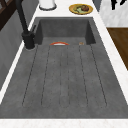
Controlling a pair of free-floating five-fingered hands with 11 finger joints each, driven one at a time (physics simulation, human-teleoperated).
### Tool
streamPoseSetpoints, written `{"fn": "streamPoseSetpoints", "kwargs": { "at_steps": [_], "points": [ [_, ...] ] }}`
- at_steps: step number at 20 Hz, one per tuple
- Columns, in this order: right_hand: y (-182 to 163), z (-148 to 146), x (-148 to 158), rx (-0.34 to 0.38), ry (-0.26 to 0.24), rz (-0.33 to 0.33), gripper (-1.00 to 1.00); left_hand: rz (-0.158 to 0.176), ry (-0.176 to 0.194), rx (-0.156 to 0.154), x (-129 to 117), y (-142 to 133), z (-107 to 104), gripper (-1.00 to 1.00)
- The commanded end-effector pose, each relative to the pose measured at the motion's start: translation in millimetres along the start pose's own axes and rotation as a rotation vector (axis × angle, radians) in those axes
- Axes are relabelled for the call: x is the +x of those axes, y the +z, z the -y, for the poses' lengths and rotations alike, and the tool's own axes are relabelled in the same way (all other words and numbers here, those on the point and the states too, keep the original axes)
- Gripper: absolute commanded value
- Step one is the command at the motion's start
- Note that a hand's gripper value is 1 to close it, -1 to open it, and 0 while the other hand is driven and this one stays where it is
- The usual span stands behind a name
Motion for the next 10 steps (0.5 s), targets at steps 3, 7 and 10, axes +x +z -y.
{"fn": "streamPoseSetpoints", "kwargs": {
  "at_steps": [3,7,10],
  "points": [
    [0.0,0.0,0.0,0.000,0.000,0.000,0.00,-0.020,-0.010,-0.018,37.1,-31.6,-27.2,-1.00],
    [0.0,0.0,0.0,0.000,0.000,0.000,0.00,-0.027,-0.011,-0.010,67.3,-51.6,-39.3,-1.00],
    [0.0,0.0,0.0,0.000,0.000,0.000,0.00,-0.037,-0.008,-0.016,83.4,-68.2,-42.2,-1.00]
  ]
}}
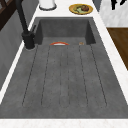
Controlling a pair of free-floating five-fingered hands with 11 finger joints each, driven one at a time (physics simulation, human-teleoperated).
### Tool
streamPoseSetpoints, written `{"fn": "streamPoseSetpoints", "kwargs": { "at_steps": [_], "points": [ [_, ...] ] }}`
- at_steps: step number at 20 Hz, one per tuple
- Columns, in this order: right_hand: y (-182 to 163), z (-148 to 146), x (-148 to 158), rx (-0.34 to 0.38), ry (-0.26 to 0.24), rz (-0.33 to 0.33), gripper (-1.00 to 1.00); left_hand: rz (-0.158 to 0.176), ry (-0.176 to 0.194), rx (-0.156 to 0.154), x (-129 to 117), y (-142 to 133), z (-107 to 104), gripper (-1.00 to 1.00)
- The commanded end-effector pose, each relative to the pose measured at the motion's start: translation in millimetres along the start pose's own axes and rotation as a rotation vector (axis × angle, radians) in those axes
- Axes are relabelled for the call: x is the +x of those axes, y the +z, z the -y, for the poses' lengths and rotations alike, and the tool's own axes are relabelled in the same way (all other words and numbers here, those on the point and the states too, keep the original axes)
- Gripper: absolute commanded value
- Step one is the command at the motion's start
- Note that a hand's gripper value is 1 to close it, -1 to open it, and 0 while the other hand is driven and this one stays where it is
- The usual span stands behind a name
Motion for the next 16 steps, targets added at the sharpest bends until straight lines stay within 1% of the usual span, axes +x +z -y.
{"fn": "streamPoseSetpoints", "kwargs": {
  "at_steps": [1,4,6,10,16],
  "points": [
    [0.0,0.0,0.0,0.000,0.000,0.000,0.00,-0.028,-0.031,-0.010,16.5,-21.0,3.8,-1.00],
    [0.0,0.0,0.0,0.000,0.000,0.000,0.00,-0.010,-0.045,-0.025,24.8,-40.1,10.0,-1.00],
    [0.0,0.0,0.0,0.000,0.000,0.000,0.00,-0.014,-0.027,-0.031,27.5,-55.0,14.4,-1.00],
    [0.0,0.0,0.0,0.000,0.000,0.000,0.00,-0.003,-0.035,-0.014,38.5,-86.0,21.5,-1.00],
    [0.0,0.0,0.0,0.000,0.000,0.000,0.00,-0.003,-0.031,-0.014,53.2,-133.5,30.3,-1.00]
  ]
}}
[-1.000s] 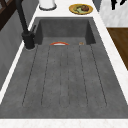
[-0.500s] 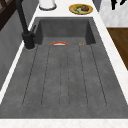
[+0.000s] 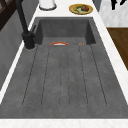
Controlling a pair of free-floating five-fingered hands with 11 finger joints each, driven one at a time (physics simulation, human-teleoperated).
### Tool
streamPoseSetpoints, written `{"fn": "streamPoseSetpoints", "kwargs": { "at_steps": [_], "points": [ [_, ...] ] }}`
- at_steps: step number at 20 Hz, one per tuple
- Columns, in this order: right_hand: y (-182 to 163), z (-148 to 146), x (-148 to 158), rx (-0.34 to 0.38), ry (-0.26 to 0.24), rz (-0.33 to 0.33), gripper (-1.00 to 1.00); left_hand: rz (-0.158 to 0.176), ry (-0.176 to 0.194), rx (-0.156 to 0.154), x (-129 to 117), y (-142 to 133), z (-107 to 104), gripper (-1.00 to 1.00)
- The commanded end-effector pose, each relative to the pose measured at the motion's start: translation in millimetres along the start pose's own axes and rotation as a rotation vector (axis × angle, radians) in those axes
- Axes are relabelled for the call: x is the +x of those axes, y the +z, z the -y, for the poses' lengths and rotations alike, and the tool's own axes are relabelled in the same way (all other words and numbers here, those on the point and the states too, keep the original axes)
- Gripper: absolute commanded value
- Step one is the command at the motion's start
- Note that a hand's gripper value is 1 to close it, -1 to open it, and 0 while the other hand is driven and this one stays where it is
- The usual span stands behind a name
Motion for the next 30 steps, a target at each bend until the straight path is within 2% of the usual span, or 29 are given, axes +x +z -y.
{"fn": "streamPoseSetpoints", "kwargs": {
  "at_steps": [1,15,18,22,28,30],
  "points": [
    [0.0,0.0,0.0,0.000,0.000,0.000,0.00,0.000,-0.018,-0.004,9.3,-30.8,4.8,-1.00],
    [0.0,0.0,0.0,0.000,0.000,0.000,0.00,-0.011,-0.028,-0.026,29.0,-139.2,29.9,-1.00],
    [0.0,0.0,0.0,0.000,0.000,0.000,0.00,-0.022,-0.028,-0.032,30.0,-162.2,34.1,-1.00],
    [0.0,0.0,0.0,0.000,0.000,0.000,0.00,-0.039,-0.024,-0.023,35.9,-189.7,43.3,-1.00],
    [0.0,0.0,0.0,0.000,0.000,0.000,0.00,-0.037,-0.018,-0.035,42.1,-233.6,56.5,-1.00],
    [0.0,0.0,0.0,0.000,0.000,0.000,0.00,-0.050,-0.009,-0.025,40.6,-244.4,62.4,-1.00]
  ]
}}
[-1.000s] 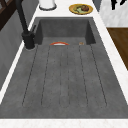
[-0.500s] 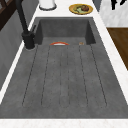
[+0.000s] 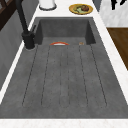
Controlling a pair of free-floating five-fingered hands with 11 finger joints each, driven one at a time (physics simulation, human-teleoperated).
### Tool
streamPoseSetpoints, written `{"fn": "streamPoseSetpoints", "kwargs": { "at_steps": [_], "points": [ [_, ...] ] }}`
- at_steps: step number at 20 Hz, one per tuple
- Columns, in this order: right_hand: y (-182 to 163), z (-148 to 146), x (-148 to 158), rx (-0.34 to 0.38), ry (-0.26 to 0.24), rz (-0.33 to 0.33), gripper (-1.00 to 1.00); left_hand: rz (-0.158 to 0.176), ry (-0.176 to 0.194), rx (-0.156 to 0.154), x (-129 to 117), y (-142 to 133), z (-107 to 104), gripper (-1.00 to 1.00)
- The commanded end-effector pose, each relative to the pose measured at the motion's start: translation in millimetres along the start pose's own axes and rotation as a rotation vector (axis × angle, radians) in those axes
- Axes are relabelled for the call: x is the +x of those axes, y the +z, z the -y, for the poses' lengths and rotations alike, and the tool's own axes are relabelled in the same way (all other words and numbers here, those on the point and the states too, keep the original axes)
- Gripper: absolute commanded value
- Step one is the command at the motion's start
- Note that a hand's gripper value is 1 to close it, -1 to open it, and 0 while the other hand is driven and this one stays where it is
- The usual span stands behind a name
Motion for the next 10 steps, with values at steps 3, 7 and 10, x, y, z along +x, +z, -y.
{"fn": "streamPoseSetpoints", "kwargs": {
  "at_steps": [3,7,10],
  "points": [
    [0.0,0.0,0.0,0.000,0.000,0.000,0.00,-0.039,-0.007,-0.010,1.1,-36.8,13.7,-1.00],
    [0.0,0.0,0.0,0.000,0.000,0.000,0.00,-0.041,-0.015,-0.020,-0.1,-62.8,20.0,-1.00],
    [0.0,0.0,0.0,0.000,0.000,0.000,0.00,-0.047,-0.017,-0.029,-5.4,-80.6,25.2,-1.00]
  ]
}}
